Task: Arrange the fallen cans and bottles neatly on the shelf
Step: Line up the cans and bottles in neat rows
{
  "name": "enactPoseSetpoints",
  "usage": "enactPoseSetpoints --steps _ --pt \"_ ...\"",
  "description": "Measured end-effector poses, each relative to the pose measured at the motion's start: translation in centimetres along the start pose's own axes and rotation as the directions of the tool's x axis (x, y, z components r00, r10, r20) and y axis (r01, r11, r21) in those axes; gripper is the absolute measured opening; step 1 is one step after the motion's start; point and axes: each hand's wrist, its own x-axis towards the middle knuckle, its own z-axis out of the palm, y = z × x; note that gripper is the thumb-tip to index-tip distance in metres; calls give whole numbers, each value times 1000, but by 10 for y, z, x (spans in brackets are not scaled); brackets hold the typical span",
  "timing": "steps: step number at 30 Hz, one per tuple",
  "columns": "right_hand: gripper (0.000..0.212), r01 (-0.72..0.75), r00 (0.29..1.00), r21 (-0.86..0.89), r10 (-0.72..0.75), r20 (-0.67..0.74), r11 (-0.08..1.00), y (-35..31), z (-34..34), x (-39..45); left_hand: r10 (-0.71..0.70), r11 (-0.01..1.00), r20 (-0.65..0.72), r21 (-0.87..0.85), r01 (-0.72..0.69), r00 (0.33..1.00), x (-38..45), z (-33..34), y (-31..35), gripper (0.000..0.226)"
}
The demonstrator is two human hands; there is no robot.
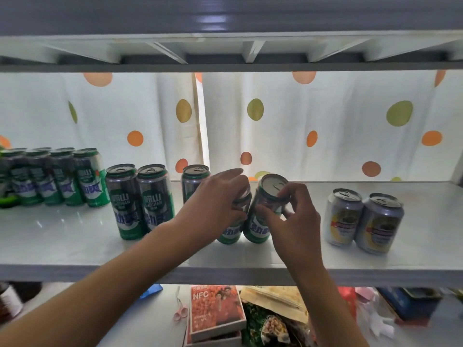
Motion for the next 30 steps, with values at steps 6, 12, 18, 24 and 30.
enactPoseSetpoints --steps 6,12,18,24,30 --pt "42 6 998 -18 -7 -58 1000 -20 -3 -22 129 989 -12 -76 -130 992 -26 -9 5 52" --pt "38 73 986 -32 -77 -150 997 -74 -2 -59 254 956 -121 -120 -268 960 -70 -56 2 57" --pt "41 135 972 21 -128 -195 991 -139 35 -100 251 951 -218 -124 -282 943 -127 -124 -29 52" --pt "46 245 955 37 -234 -180 969 -185 99 -134 -93 968 -333 -251 7 938 -181 -193 -74 47" --pt "51 379 915 79 -361 -178 922 -219 188 -154 -232 952 -435 -287 111 870 -236 -241 -134 46"
